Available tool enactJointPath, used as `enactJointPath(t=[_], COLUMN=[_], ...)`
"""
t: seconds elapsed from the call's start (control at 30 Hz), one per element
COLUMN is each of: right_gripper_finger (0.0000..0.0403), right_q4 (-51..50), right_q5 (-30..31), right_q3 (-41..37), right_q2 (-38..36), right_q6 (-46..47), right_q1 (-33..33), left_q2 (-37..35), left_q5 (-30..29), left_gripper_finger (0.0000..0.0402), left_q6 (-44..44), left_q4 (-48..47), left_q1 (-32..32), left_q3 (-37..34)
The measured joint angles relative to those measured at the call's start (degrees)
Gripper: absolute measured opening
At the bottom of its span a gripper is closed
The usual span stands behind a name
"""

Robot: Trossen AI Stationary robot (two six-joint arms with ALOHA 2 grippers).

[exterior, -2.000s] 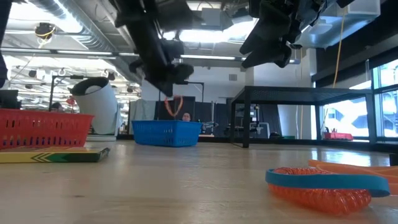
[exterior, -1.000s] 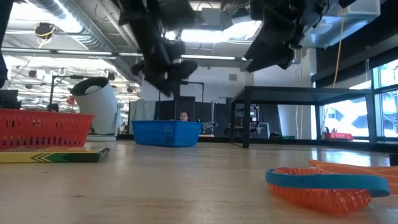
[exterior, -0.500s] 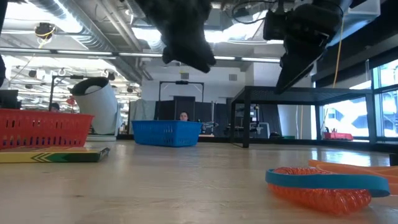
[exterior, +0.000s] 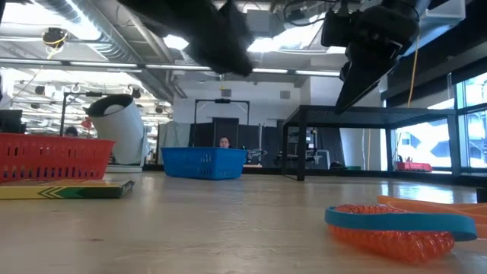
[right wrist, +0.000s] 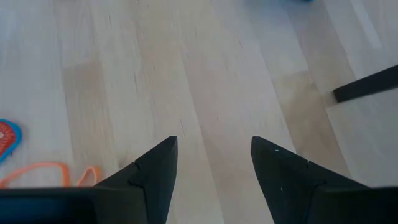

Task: Pick & Place Office Desk Supplies
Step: Put the blue rubber band into the blue bin

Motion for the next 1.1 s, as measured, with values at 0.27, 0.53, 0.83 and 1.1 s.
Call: enactJointPath(t=[0.27,0.53,0.83,1.1], right_gripper_finger=[0.0207,0.0207,0.0207,0.0207], right_q4=[0.04,0.12,0.26,0.24], right_q5=[0.0,0.0,0.0,-0.02], right_q3=[0.0,0.0,0.0,0.0], right_q2=[0.0,0.0,0.0,0.0], right_q6=[-0.02,0.02,0.11,0.29], right_q1=[0.0,0.0,0.0,0.0], left_q2=[7.46,13.73,20.22,22.99], left_q5=[-0.93,0.06,4.05,4.85], left_gripper_finger=[0.0143,0.0143,0.0143,0.0128], left_q6=[1.88,9.89,16.46,20.62], left_q4=[11.43,16.19,16.57,16.02], left_q1=[-1.29,-1.34,-1.52,-3.02], left_q3=[0.02,2.37,8.4,9.73])
